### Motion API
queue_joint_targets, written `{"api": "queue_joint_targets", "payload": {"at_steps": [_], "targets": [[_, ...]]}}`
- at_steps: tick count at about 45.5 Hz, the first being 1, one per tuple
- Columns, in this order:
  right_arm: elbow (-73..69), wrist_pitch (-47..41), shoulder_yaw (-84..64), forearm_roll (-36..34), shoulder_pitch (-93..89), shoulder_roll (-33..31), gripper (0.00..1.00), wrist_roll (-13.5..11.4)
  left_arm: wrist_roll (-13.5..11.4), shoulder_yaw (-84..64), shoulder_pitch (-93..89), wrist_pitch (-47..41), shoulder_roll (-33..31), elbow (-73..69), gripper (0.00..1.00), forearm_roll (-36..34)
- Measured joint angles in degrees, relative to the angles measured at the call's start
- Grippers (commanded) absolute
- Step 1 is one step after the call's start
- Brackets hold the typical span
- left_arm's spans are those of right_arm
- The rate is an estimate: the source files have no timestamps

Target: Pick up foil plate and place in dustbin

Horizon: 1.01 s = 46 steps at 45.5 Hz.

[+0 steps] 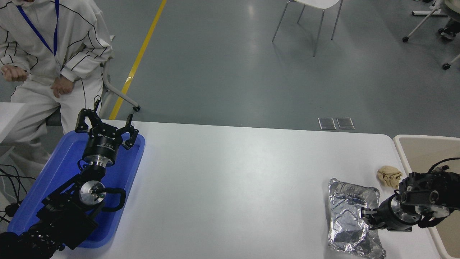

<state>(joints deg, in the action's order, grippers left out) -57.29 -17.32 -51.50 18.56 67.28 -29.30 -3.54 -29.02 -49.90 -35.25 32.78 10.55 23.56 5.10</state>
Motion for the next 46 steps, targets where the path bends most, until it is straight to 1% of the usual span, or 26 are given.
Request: {"api": "queue_joint_targets", "payload": {"at_steps": [8, 16, 29, 39, 46], "targets": [[-3.2, -2.7, 0.5, 0.4, 3.4, -3.4, 0.00, 0.0, 0.0, 0.0, 0.0, 0.0, 0.0, 0.0, 1.00, 0.0], [-6.5, -6.0, -0.3, 1.6, 7.6, -5.5, 0.00, 0.0, 0.0, 0.0, 0.0, 0.0, 0.0, 0.0, 1.00, 0.0], [-13.5, -10.9, -4.6, 2.7, 17.9, -7.3, 0.00, 0.0, 0.0, 0.0, 0.0, 0.0, 0.0, 0.0, 1.00, 0.0], [-20.6, -12.7, -9.2, 2.9, 28.8, -9.1, 0.00, 0.0, 0.0, 0.0, 0.0, 0.0, 0.0, 0.0, 1.00, 0.0], [-24.3, -15.8, -13.0, 2.6, 37.2, -9.5, 0.00, 0.0, 0.0, 0.0, 0.0, 0.0, 0.0, 0.0, 1.00, 0.0]]}}
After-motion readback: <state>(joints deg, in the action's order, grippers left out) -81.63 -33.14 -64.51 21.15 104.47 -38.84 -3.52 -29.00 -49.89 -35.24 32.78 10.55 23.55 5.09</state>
